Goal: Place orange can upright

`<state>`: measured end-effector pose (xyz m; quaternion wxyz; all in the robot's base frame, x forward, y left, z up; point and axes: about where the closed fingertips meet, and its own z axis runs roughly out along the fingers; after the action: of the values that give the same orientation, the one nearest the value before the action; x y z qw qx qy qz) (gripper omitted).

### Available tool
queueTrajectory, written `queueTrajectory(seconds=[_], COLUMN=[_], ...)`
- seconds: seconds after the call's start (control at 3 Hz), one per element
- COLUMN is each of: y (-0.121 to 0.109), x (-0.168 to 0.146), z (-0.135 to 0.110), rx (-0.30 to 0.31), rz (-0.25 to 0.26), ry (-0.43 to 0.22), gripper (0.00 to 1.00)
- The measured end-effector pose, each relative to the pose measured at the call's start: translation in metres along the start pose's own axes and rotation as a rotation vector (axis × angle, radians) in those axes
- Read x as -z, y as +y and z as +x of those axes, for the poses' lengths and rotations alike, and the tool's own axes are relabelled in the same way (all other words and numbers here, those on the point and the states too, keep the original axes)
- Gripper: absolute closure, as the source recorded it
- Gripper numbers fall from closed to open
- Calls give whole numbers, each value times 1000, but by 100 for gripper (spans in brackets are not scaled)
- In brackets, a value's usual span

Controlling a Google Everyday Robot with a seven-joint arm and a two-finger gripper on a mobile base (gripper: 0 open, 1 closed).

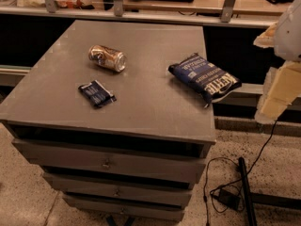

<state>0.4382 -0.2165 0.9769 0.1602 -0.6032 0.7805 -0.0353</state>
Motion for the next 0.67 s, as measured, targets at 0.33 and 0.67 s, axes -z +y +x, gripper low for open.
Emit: queueTrajectory(seconds=[0.33, 0.67], y=[0, -3], x=[0, -7], z=[0, -36], rx=[0, -10], rz=[0, -10], ry=[0, -35], gripper=[0, 0])
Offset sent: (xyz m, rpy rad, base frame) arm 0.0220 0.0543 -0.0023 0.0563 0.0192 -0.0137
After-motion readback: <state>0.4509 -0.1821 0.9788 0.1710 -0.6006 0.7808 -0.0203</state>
